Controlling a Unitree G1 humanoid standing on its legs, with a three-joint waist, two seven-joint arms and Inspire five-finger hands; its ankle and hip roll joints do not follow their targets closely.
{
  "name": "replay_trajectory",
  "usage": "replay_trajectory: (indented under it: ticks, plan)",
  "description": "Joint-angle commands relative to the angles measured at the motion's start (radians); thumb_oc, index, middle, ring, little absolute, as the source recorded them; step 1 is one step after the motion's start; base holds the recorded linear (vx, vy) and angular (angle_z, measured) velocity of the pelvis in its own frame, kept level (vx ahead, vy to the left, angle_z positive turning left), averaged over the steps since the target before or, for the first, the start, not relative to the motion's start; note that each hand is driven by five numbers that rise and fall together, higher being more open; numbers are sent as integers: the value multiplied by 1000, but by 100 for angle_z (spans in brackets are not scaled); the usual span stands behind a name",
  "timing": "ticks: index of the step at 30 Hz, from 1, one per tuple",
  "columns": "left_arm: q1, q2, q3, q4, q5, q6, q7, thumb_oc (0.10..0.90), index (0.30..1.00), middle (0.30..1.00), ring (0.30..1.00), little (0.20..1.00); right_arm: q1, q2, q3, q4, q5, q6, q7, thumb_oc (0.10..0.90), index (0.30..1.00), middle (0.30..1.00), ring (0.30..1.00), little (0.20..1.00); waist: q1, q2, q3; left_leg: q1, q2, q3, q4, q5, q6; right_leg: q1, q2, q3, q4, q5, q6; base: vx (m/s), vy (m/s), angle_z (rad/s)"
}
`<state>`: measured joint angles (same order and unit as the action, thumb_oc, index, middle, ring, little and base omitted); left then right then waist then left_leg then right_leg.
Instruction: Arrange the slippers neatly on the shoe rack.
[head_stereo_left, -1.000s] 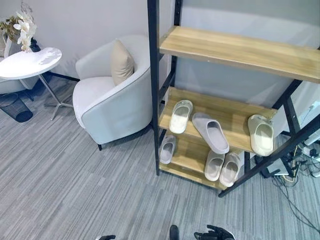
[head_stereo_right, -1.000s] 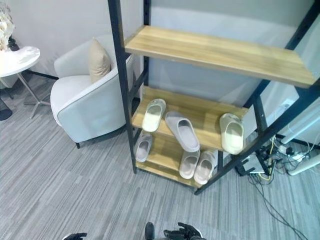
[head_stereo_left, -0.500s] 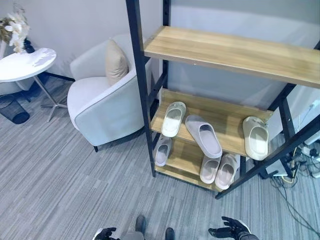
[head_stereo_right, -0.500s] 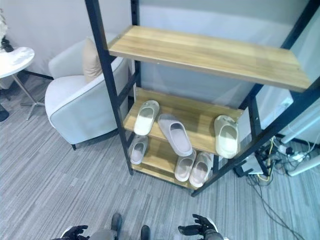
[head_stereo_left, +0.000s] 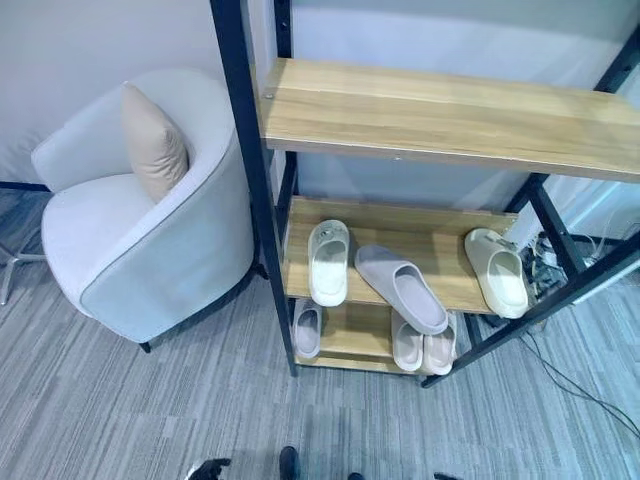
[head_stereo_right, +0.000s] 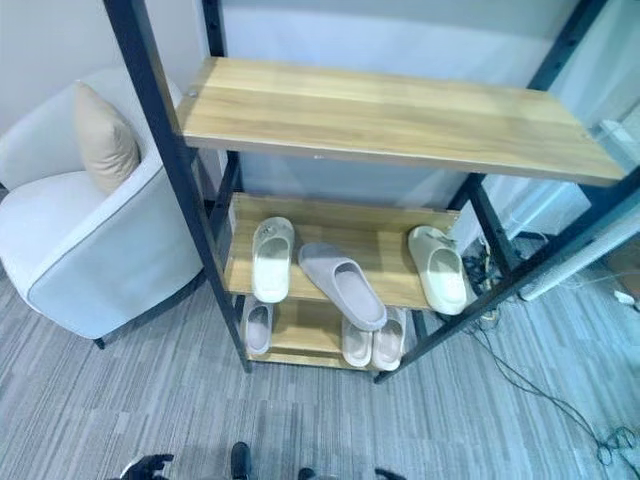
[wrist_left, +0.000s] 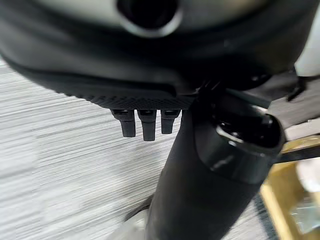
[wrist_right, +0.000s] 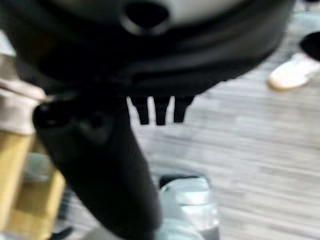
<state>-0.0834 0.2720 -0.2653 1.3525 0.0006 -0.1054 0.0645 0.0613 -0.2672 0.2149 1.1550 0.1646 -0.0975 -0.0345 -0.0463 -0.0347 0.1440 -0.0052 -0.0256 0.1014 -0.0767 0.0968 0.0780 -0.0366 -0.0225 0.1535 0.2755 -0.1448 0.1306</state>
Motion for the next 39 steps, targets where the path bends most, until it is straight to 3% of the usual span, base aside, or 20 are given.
replay_trajectory:
  ticks: [1,5,8,15,20,29,35,39]
  plan:
    - [-14,3,24,-20,-7,-31,19,800,900,900,900,900,-32,-45,14,-154,-16,-38,-4,800,900,900,900,900,-7,0,-5,-27,9,-52,136,-143,-52,-29,-52,-40,37,111,36,78,13,-1]
    - [-7,-3,18,-5,8,-33,10,800,900,900,900,900,-33,-41,48,-251,-4,-37,30,800,900,900,900,900,-11,1,-10,12,14,-49,114,-163,-57,-61,-96,-116,-116,135,24,82,-27,-10]
    - [0,-7,20,7,26,-29,3,800,900,900,900,900,-28,-44,100,-344,-47,-31,48,800,900,900,900,900,-11,-17,-18,21,-6,-48,124,-175,-59,-26,-104,-106,-207,145,31,57,-28,10]
    - [30,-35,45,14,18,-23,10,800,900,900,900,900,-20,-64,178,-538,-94,-44,82,800,900,900,900,900,14,-19,-49,57,8,-50,83,-170,-72,40,-90,-106,-253,139,21,49,-67,-1]
    - [33,-60,8,-1,46,-27,12,800,900,900,900,900,-44,-102,272,-703,-62,-64,165,800,900,900,900,900,29,-13,-58,81,22,-64,25,-137,-89,87,-74,-126,-304,124,7,5,-82,5]
    - [6,-80,-38,-11,77,-24,13,800,900,900,900,900,-103,-161,351,-900,-77,-58,225,800,900,900,900,900,36,-8,-72,55,29,-83,-11,-100,-113,104,-65,-161,-348,127,2,-22,-39,15]
    - [6,-84,-46,-14,92,-25,12,800,900,900,900,900,-134,-219,359,-1065,-67,-79,251,800,900,900,900,900,39,-4,-71,65,33,-92,-11,-102,-116,121,-57,-169,-355,121,-2,10,-9,4]
    - [19,-96,-35,-5,110,-27,14,800,900,900,900,900,-129,-277,286,-1233,-122,-130,208,800,900,900,900,900,38,0,-75,75,38,-90,-11,-107,-116,131,-55,-171,-358,115,-2,17,4,2]
